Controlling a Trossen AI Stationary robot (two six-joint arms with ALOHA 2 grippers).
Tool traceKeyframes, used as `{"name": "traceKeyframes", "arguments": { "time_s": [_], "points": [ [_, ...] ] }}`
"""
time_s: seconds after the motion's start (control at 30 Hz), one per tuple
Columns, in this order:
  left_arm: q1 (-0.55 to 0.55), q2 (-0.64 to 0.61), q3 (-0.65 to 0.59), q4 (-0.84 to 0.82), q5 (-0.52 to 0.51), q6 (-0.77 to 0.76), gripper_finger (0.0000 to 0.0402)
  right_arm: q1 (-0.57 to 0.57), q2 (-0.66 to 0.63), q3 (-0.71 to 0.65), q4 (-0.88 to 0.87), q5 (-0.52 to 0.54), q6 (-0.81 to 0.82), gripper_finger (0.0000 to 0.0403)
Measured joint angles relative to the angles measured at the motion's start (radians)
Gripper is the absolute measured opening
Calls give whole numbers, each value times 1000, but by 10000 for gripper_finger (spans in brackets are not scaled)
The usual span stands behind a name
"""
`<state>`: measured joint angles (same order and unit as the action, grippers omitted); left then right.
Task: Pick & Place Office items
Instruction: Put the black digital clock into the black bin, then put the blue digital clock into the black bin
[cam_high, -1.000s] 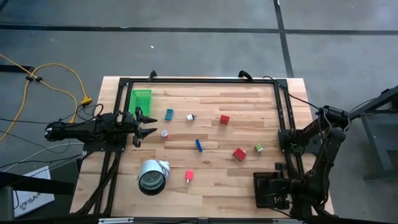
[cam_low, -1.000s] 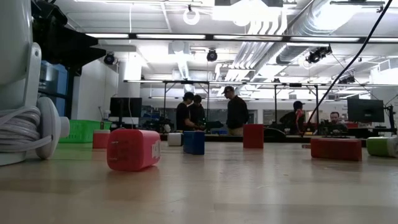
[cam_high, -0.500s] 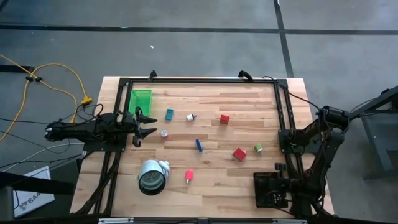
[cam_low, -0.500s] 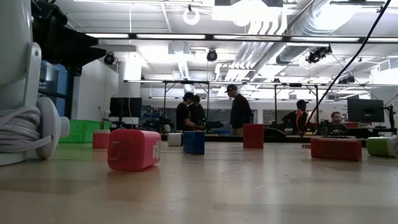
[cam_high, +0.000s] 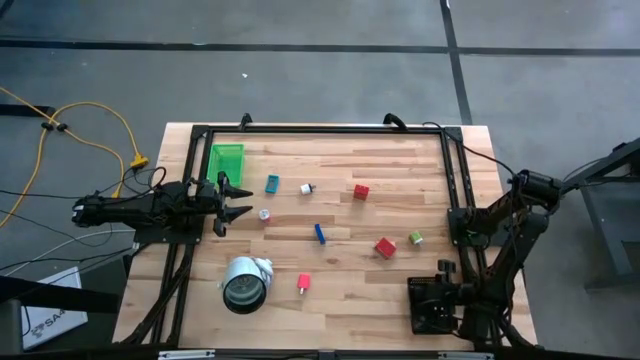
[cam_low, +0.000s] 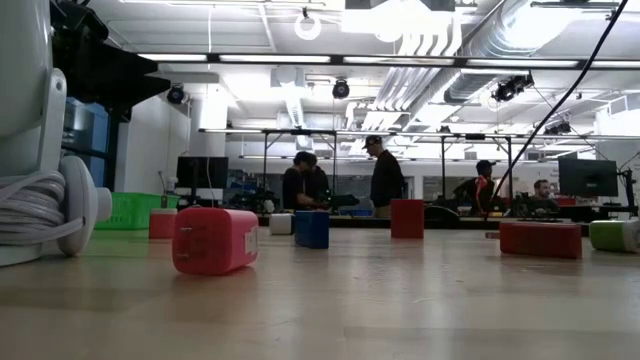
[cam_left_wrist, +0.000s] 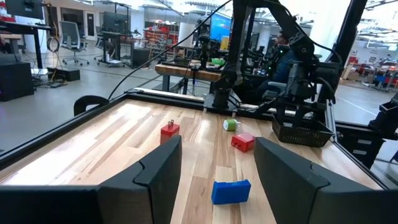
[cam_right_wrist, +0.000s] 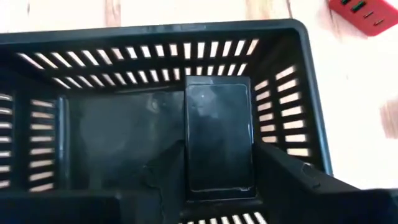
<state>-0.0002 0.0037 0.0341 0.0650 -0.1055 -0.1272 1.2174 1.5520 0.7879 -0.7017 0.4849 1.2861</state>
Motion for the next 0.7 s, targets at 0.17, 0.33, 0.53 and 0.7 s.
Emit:
{"name": "traceKeyframes", "arguments": {
  "time_s": [0.17, 0.33, 0.53, 0.7],
  "points": [
    [0, 0, 0, 0, 0, 0, 196, -29, 0, 0, 3, -45, -32, 151],
    [0, 0, 0, 0, 0, 0, 196, -50, 0, 0, 3, -75, -46, 154],
    [0, 0, 0, 0, 0, 0, 196, -55, 0, 0, 5, -76, -53, 185],
    [0, 0, 0, 0, 0, 0, 196, -55, 0, 0, 11, -76, -53, 188]
  ]
}}
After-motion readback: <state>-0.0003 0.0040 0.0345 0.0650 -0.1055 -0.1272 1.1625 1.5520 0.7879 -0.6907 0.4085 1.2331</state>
